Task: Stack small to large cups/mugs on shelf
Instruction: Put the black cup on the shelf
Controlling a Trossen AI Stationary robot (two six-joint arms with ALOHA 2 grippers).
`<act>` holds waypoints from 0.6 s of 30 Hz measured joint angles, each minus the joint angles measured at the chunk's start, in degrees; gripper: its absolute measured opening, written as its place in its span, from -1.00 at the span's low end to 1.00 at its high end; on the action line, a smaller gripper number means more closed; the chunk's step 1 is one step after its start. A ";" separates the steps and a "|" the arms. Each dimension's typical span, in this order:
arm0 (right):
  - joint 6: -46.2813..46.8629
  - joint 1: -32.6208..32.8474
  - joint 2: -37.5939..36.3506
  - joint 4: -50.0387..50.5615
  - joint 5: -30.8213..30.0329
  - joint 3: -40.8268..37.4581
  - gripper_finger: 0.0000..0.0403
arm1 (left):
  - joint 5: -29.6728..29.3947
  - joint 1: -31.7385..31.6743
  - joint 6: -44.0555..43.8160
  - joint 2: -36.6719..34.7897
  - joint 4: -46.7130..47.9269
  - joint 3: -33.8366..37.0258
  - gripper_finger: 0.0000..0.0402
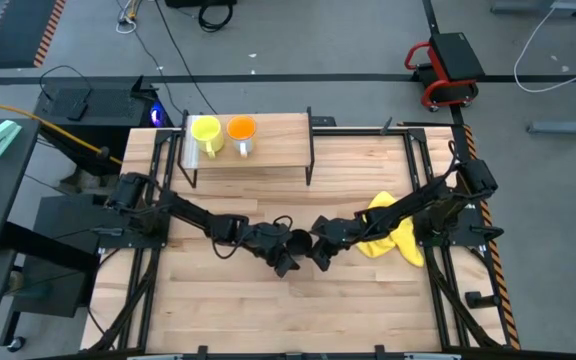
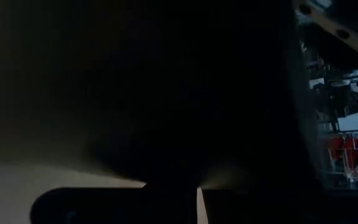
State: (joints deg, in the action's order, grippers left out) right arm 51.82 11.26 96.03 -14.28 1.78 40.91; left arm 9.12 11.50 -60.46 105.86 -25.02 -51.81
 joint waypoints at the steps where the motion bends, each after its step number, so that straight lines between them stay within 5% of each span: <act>1: -0.26 -0.37 0.00 -0.24 -0.10 0.00 -0.71 | 0.01 -0.39 0.62 0.00 0.02 0.00 -0.93; 18: -1.94 -3.40 -0.04 -0.66 -0.20 -0.02 -0.71 | 0.18 -4.32 2.93 -0.26 0.70 0.02 -0.88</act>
State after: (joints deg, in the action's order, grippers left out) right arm 49.88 7.86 95.98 -14.94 1.58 40.88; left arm 9.30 7.18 -57.52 105.61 -24.32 -51.79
